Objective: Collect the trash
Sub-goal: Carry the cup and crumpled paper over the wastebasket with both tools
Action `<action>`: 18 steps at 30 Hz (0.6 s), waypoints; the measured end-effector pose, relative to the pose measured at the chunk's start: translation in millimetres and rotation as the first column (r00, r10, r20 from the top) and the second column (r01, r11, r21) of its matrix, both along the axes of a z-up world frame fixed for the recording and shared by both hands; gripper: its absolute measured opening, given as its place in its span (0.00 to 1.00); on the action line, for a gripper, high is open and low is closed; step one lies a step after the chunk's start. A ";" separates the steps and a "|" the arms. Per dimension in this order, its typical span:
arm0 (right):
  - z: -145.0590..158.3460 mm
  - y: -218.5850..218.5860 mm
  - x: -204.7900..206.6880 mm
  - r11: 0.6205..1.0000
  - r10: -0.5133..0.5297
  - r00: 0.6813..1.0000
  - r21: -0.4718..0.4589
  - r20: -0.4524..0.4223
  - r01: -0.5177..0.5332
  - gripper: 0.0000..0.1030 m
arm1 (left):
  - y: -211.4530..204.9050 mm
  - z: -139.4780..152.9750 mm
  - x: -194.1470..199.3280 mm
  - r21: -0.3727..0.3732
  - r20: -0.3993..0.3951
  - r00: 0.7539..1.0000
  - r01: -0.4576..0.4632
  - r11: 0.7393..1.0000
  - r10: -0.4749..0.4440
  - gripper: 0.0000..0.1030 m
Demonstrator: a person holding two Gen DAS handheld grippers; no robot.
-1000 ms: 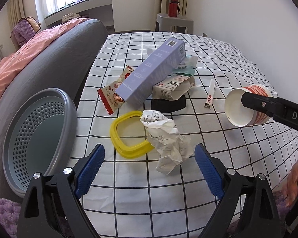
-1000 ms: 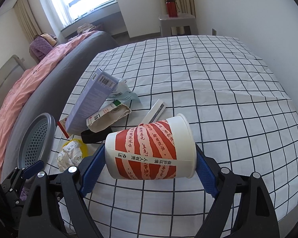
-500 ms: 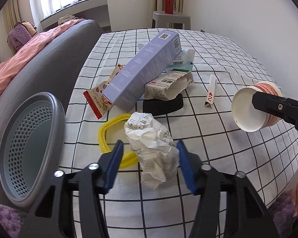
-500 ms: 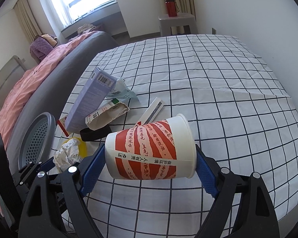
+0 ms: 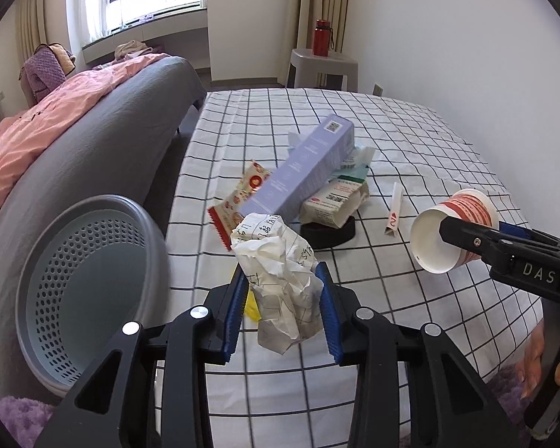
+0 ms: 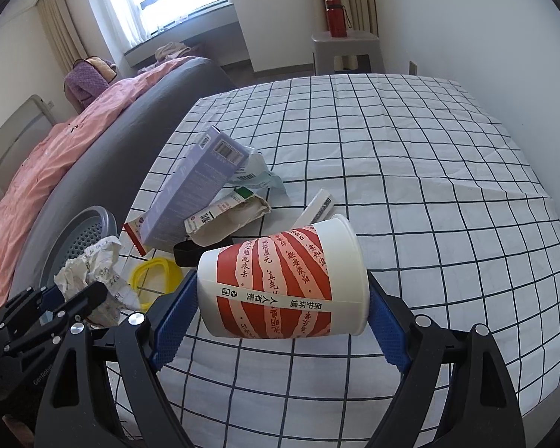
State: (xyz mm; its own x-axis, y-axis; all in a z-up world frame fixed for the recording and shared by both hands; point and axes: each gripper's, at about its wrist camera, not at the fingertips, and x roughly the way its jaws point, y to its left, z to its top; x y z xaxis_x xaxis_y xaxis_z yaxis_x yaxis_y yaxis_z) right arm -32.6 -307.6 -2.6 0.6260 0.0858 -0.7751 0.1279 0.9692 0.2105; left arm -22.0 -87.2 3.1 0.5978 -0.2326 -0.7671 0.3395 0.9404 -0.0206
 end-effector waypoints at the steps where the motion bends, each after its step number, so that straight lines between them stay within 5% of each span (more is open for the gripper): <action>1: 2.8 5.7 1.9 1.000 0.010 1.000 -0.007 0.004 -0.010 0.80 | 6.9 3.5 1.7 0.012 0.015 1.000 -0.009 1.000 0.009 0.35; 18: 38.6 147.1 71.8 0.962 0.271 0.960 0.012 0.066 -0.272 0.80 | 153.0 19.1 46.3 0.087 0.091 0.953 -0.296 0.951 0.288 0.35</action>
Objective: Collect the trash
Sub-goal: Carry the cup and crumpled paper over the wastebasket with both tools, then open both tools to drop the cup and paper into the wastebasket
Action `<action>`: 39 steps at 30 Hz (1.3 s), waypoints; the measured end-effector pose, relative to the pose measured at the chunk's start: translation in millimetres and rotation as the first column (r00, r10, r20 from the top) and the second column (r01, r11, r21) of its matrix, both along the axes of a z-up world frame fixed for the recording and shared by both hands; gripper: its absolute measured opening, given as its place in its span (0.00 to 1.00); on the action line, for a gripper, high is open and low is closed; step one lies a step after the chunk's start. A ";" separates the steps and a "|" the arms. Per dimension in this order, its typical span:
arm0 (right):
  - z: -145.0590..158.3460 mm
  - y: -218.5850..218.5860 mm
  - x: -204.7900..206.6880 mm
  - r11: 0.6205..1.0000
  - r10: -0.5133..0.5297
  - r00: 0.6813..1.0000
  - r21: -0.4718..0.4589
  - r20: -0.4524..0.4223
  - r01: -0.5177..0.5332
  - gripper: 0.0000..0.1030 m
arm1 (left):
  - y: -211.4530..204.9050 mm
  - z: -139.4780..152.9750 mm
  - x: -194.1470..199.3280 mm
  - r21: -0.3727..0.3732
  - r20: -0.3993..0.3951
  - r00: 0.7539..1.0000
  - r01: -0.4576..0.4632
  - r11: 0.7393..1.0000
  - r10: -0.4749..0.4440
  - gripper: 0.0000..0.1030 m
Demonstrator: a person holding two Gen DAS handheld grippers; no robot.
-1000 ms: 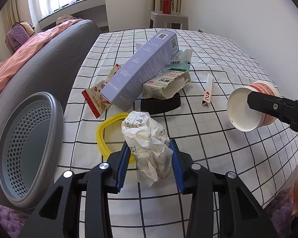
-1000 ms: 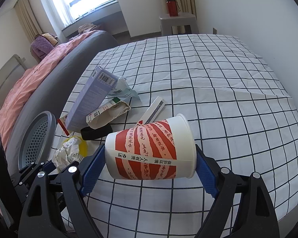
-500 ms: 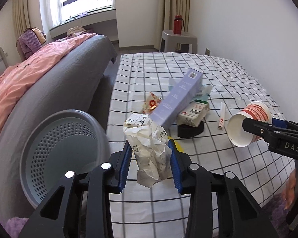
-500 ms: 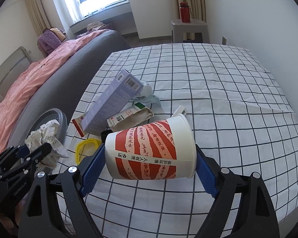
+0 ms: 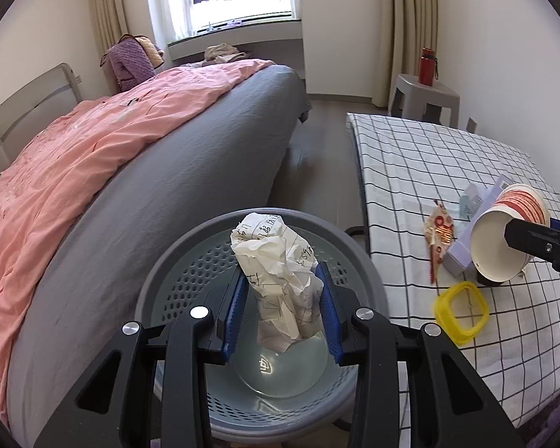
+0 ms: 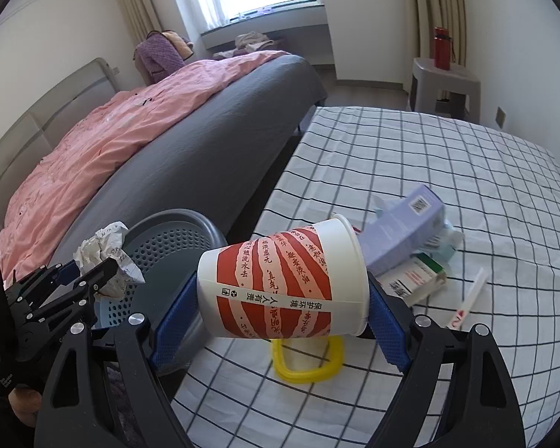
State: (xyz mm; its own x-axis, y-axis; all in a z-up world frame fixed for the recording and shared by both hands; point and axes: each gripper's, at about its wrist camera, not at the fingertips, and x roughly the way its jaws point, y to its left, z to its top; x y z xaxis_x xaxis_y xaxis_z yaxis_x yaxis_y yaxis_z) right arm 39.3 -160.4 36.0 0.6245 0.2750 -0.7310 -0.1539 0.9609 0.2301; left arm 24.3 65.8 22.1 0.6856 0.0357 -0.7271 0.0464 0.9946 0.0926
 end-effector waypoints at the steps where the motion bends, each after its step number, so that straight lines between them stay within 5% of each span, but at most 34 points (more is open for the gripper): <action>1: 0.3 8.7 4.4 1.000 0.016 1.000 0.005 0.002 -0.016 0.80 | 6.5 -2.2 1.0 -0.003 -0.004 1.000 -0.016 1.000 0.016 0.35; 16: -28.1 107.9 34.2 0.976 0.216 0.975 0.036 -0.054 -0.215 0.80 | 73.9 -36.1 4.3 -0.021 -0.056 0.986 -0.157 0.987 0.156 0.35; 30: -51.0 131.1 40.7 0.970 0.245 0.964 0.019 -0.108 -0.244 0.80 | 101.4 -49.5 6.9 -0.059 -0.098 0.975 -0.205 0.977 0.198 0.35; 33: -49.8 131.5 41.5 0.969 0.246 0.964 0.014 -0.102 -0.246 0.81 | 103.0 -48.7 6.5 -0.066 -0.097 0.975 -0.207 0.976 0.200 0.42; 36: -48.2 129.8 41.8 0.971 0.238 0.967 0.011 -0.094 -0.238 0.84 | 104.5 -45.3 3.9 -0.065 -0.077 0.974 -0.217 0.974 0.212 0.65; 39: -45.8 126.4 40.5 0.974 0.226 0.970 0.019 -0.091 -0.226 0.86 | 106.5 -43.2 2.5 -0.065 -0.064 0.972 -0.229 0.971 0.225 0.67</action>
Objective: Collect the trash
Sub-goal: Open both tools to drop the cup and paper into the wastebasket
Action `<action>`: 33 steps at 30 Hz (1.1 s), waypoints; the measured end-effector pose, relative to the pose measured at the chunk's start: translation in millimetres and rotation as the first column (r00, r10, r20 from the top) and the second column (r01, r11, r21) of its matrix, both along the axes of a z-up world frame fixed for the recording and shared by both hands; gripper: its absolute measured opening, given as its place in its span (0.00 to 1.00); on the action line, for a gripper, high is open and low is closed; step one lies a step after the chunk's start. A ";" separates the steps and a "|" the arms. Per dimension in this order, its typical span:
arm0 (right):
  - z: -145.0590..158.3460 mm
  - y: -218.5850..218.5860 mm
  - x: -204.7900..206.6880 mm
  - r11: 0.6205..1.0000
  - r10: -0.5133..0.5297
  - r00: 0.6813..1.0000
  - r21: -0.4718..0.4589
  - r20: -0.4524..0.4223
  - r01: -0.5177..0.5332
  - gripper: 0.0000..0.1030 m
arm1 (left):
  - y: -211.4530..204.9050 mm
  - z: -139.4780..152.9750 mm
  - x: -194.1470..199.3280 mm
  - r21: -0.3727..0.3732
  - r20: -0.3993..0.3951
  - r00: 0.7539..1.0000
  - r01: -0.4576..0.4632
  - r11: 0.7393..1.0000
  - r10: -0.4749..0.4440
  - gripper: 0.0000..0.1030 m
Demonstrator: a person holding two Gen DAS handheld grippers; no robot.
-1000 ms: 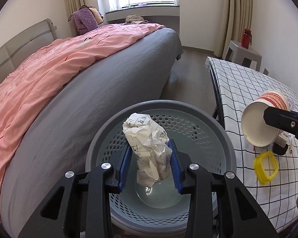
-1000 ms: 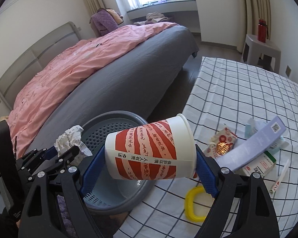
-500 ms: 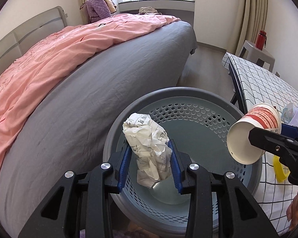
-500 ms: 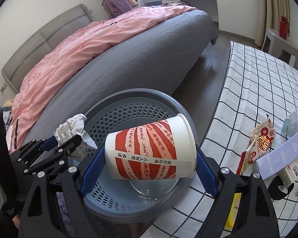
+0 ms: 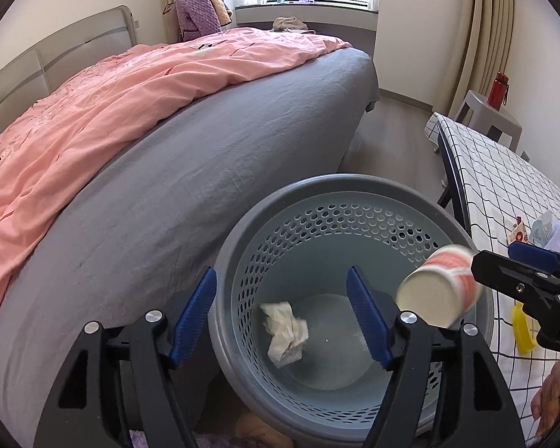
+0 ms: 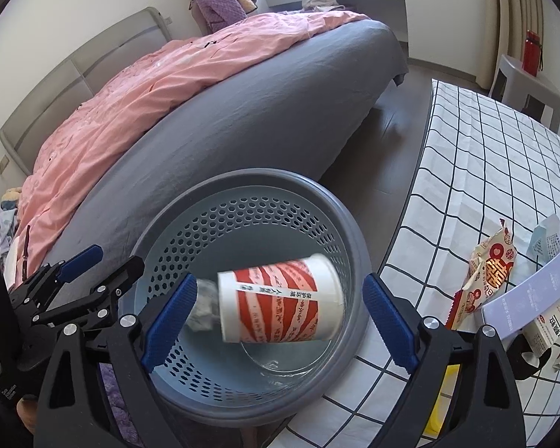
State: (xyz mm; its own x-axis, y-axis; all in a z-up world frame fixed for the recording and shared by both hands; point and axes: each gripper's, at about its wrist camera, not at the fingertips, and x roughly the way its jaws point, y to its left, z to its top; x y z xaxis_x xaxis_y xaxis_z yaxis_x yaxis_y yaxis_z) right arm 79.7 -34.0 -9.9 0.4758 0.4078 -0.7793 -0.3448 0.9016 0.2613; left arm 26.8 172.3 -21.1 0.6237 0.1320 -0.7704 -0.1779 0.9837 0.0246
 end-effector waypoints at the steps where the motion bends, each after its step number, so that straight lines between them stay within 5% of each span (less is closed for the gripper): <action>1: 0.2 -1.1 0.2 1.000 -0.003 1.000 0.002 0.000 0.003 0.86 | 0.4 -0.8 0.1 0.004 -0.004 1.000 -0.005 1.000 0.005 0.67; 33: -5.5 1.3 -9.3 1.000 -0.010 1.000 -0.022 0.005 0.010 0.86 | 2.3 -2.8 -0.6 0.005 -0.013 1.000 -0.016 1.000 0.016 0.70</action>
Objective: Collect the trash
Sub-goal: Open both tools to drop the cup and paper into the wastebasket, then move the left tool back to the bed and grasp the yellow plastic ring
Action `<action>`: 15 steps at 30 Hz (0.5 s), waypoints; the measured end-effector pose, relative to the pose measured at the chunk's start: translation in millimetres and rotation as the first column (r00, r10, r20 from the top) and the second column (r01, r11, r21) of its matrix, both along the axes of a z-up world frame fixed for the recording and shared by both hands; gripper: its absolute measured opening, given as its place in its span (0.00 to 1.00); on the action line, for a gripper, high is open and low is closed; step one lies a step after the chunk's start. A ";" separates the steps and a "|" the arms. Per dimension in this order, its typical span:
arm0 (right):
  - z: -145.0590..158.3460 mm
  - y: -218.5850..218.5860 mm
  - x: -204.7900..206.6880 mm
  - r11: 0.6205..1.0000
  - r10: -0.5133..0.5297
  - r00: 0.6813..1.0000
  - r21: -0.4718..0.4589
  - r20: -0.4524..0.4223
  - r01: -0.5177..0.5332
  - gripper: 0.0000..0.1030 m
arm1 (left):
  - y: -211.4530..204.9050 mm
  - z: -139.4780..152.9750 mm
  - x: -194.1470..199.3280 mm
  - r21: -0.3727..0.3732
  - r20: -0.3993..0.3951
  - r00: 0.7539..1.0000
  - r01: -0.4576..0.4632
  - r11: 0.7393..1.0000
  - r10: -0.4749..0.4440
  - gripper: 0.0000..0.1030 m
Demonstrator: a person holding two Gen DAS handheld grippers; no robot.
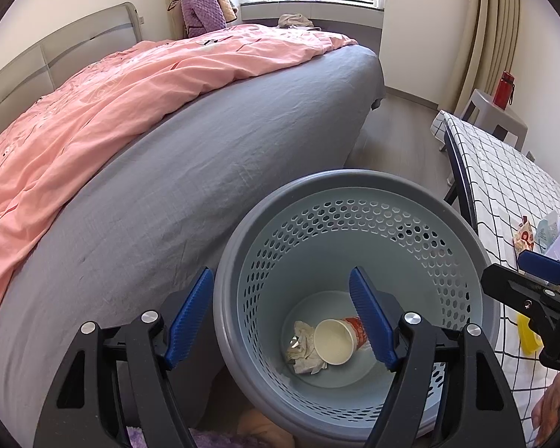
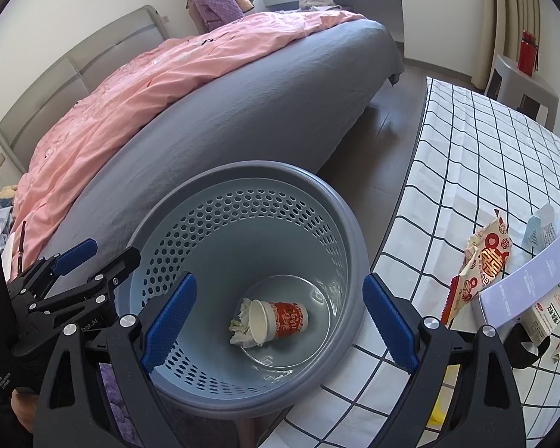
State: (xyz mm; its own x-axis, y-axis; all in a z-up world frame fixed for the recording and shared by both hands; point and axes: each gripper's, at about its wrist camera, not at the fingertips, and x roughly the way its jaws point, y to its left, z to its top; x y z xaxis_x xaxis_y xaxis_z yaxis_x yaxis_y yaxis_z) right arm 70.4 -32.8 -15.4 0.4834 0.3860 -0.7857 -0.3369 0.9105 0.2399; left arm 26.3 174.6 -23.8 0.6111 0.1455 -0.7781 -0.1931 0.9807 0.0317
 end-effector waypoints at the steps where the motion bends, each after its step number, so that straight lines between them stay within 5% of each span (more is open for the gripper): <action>1: 0.1 -0.7 -0.6 1.000 -0.002 1.000 -0.001 0.000 0.002 0.86 | -0.2 0.2 -0.2 -0.001 0.001 1.000 0.000 1.000 0.000 0.70; 15: 5.2 -30.5 -22.5 0.998 -0.059 0.998 -0.015 0.007 0.059 0.86 | -5.4 5.5 -3.6 0.003 0.021 1.000 0.017 1.000 -0.017 0.70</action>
